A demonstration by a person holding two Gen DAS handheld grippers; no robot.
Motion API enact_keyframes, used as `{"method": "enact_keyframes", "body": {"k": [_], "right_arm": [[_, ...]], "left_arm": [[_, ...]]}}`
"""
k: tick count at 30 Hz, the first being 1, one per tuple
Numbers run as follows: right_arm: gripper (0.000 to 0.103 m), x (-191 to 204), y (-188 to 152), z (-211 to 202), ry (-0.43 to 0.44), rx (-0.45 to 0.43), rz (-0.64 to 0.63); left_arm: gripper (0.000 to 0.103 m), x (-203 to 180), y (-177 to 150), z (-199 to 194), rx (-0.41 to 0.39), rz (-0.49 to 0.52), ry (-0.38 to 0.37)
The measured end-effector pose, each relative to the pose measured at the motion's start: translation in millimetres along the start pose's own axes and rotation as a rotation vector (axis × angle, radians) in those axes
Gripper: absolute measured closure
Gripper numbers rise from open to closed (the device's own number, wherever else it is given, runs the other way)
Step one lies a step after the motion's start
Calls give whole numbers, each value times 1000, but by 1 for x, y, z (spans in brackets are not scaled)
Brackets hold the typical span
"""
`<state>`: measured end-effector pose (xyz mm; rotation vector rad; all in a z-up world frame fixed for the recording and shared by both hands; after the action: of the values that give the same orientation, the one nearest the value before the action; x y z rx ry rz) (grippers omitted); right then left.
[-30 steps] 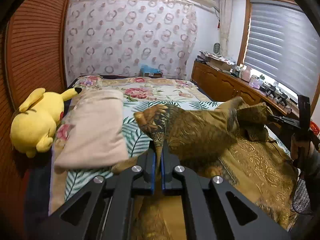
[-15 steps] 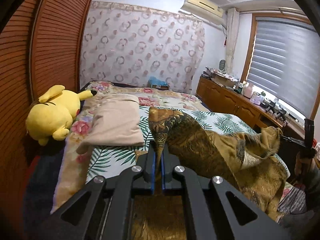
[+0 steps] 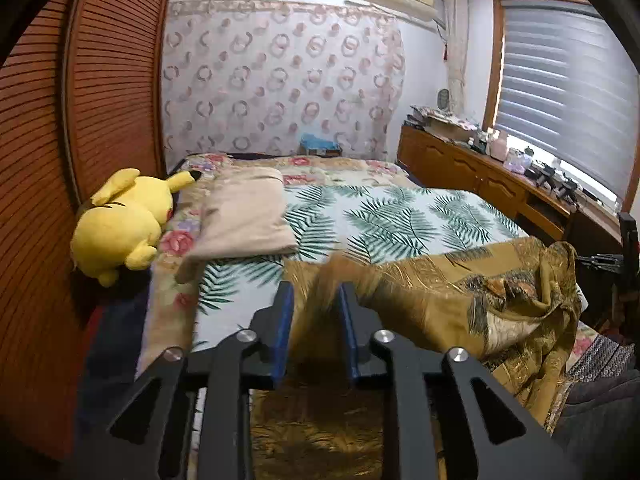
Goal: Fold small clothes
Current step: 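Grasp the hem with the left gripper while the right gripper grasps it, lift toward the collar, then grasp the shirt edge with the left gripper while the right gripper grasps the other edge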
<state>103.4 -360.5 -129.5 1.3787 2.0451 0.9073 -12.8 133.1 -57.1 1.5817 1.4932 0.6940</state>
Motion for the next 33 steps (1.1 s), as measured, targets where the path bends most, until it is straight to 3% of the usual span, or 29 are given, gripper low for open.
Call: {"method": "enact_keyframes", "body": {"k": [4, 6, 13, 15, 17, 27, 33], "right_arm": [[89, -8, 1, -11, -37, -20, 0], [70, -16, 5, -14, -51, -38, 18], [63, -27, 28, 3, -94, -61, -4], [54, -26, 37, 13, -92, -61, -6], [52, -25, 45, 25, -74, -59, -4], [50, -17, 60, 85, -44, 26, -22], [50, -16, 52, 105, -46, 79, -25]], "left_arm": [[57, 9, 9, -5, -23, -8, 8], [49, 11, 13, -1, -16, -2, 11], [49, 10, 28, 41, 28, 32, 8], [49, 9, 28, 56, 51, 36, -3], [49, 9, 30, 69, 76, 42, -1], [49, 14, 23, 137, 245, 97, -2], [49, 19, 6, 153, 327, 81, 1]]}}
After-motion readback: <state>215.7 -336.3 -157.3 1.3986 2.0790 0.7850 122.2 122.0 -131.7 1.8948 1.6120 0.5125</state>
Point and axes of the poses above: each gripper's, at about its wrist camera, not at the fingertips, and z roughly the way its jaws point, x to its left, y to its top, the point moved 4 cm from there along z, roughly the way its jaws point, and after that the axes turned 3 degrees about -y, right-handed, at the moved point
